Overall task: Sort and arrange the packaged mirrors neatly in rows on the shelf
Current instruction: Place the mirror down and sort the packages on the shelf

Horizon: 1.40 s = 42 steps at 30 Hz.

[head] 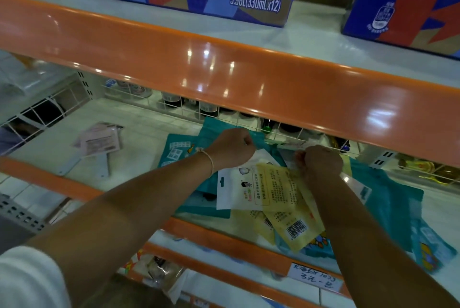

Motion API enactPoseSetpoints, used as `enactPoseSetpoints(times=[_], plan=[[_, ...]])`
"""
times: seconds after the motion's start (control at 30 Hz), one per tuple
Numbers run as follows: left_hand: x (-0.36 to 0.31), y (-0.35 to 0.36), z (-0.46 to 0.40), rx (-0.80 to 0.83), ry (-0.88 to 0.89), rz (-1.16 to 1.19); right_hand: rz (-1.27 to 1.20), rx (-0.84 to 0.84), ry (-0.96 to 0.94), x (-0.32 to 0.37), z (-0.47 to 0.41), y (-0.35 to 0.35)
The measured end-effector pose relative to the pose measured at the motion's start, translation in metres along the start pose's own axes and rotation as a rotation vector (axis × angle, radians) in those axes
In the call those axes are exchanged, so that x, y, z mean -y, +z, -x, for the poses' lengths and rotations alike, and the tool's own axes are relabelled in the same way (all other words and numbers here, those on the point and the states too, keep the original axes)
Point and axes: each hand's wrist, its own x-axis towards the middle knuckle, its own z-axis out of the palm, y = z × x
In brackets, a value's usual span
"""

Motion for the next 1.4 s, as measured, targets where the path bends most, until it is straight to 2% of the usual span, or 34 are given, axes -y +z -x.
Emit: enactPoseSetpoints(times=[0.1, 0.17, 0.33, 0.47, 0.6, 0.83, 1.0, 1.27, 1.4], plan=[[0.005, -0.001, -0.003, -0.006, 0.056, -0.086, 0.084, -0.236, -0.072, -0.002, 0.012, -0.004], [0.008, -0.002, -0.006, 0.009, 0.089, -0.127, 0.004, -0.332, -0.123, -0.007, 0.02, -0.001], [0.015, -0.012, -0.006, -0.029, 0.165, -0.229, -0.199, -0.218, -0.185, -0.009, 0.044, 0.024], [0.035, -0.036, -0.003, -0.144, 0.225, -0.541, -0.158, -0.061, -0.175, -0.011, 0.063, 0.058], [0.068, -0.069, 0.01, -0.089, 0.138, -0.699, -0.094, 0.11, -0.137, -0.019, 0.082, 0.095], [0.128, -0.124, 0.033, -0.007, -0.082, -0.504, -0.02, 0.292, -0.044, -0.033, 0.113, 0.165], [0.18, -0.157, 0.049, 0.023, -0.109, -0.339, 0.051, 0.358, -0.062, -0.051, 0.128, 0.213], [0.239, -0.199, 0.08, -0.149, -0.246, -0.272, 0.066, 0.373, -0.018, -0.067, 0.157, 0.279], [0.256, -0.219, 0.096, -0.204, -0.249, -0.222, 0.099, 0.374, -0.014, -0.072, 0.168, 0.299]])
